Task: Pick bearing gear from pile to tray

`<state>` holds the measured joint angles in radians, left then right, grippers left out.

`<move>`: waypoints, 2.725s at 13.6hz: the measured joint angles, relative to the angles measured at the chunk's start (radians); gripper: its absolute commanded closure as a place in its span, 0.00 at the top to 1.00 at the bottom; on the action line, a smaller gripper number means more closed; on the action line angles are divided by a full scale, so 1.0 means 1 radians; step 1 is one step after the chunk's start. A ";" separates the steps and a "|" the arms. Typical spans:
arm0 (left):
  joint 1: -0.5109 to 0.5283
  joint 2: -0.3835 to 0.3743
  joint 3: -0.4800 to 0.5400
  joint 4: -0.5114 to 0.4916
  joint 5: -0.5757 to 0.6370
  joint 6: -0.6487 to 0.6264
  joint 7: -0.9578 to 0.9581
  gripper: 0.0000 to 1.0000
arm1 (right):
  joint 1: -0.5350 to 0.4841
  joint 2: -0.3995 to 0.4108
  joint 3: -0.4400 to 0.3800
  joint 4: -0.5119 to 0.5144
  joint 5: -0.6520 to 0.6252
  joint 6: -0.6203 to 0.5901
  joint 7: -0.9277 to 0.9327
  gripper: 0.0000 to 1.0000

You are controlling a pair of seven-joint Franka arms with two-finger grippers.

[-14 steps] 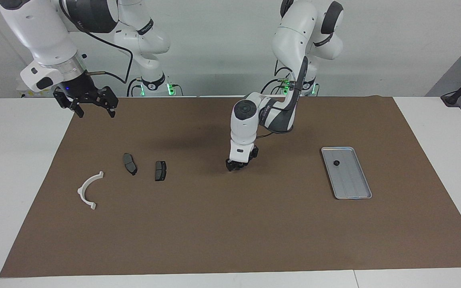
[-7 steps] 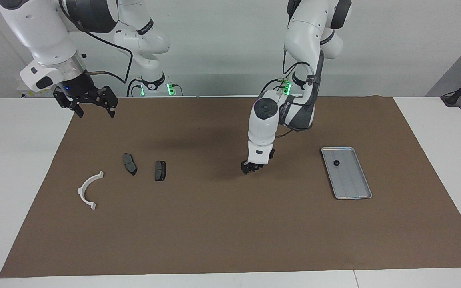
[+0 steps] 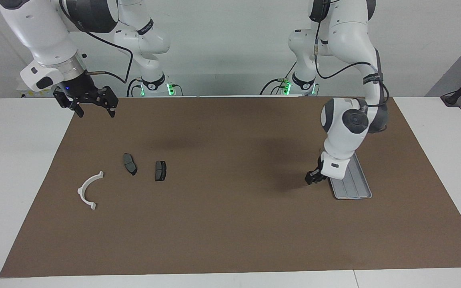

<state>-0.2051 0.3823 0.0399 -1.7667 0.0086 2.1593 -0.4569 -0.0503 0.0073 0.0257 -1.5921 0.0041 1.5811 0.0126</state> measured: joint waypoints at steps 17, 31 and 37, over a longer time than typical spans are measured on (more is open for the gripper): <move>0.197 0.020 -0.012 -0.132 0.000 0.153 0.447 0.00 | 0.000 0.000 0.000 0.000 0.000 -0.002 0.000 1.00; 0.209 -0.010 -0.009 -0.057 0.000 0.042 0.455 0.79 | 0.000 0.000 0.000 0.000 0.000 -0.002 0.000 1.00; 0.217 -0.195 -0.002 0.021 0.000 -0.227 0.455 0.93 | 0.000 0.000 -0.002 0.000 -0.001 -0.002 0.000 1.00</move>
<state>0.0117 0.1872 0.0381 -1.7461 0.0084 1.9322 -0.0023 -0.0504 0.0073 0.0240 -1.5923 0.0036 1.5790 0.0127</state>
